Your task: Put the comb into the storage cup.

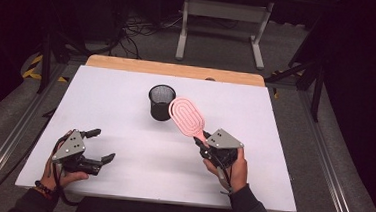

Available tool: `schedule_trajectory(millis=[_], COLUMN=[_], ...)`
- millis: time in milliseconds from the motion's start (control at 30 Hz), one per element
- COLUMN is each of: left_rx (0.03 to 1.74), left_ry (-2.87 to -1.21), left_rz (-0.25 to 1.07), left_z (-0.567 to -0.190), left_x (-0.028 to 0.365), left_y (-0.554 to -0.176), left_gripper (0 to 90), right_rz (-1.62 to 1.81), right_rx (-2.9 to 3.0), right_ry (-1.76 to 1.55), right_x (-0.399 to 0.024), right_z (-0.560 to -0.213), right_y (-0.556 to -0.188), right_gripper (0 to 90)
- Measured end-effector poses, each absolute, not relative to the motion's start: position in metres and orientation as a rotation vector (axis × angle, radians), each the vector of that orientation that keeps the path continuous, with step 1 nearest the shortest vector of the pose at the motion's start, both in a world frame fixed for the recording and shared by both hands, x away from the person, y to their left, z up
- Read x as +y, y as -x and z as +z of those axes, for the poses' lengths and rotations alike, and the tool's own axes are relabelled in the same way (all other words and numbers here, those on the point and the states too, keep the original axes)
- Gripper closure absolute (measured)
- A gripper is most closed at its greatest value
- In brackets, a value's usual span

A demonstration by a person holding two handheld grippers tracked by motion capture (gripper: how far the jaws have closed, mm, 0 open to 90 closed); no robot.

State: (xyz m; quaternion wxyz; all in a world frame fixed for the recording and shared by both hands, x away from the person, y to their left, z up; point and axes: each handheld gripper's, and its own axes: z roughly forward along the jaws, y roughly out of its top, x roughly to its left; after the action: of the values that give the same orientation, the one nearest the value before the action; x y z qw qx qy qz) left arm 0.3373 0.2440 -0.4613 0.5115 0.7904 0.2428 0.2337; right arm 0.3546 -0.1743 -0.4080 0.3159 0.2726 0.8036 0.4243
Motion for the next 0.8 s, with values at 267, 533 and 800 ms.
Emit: schedule_trajectory(millis=[267,533,800], left_rx=[0.586,0.596,0.599], left_ry=[-1.927,-1.906,-1.866], left_rz=[0.544,0.527,0.512], left_z=[-0.465,-0.464,-0.457], left_x=[0.242,0.238,0.231], left_y=[-0.34,-0.34,-0.342], left_gripper=[9.0,10.6,11.6], right_rz=[1.155,1.194,1.2], right_rx=[2.04,1.976,1.968], right_ry=[-0.703,-0.69,-0.654], right_x=[-0.175,-0.177,-0.169], right_z=[-0.407,-0.405,-0.409], right_y=[-0.352,-0.348,-0.346], right_gripper=[69.1,69.1,69.1])
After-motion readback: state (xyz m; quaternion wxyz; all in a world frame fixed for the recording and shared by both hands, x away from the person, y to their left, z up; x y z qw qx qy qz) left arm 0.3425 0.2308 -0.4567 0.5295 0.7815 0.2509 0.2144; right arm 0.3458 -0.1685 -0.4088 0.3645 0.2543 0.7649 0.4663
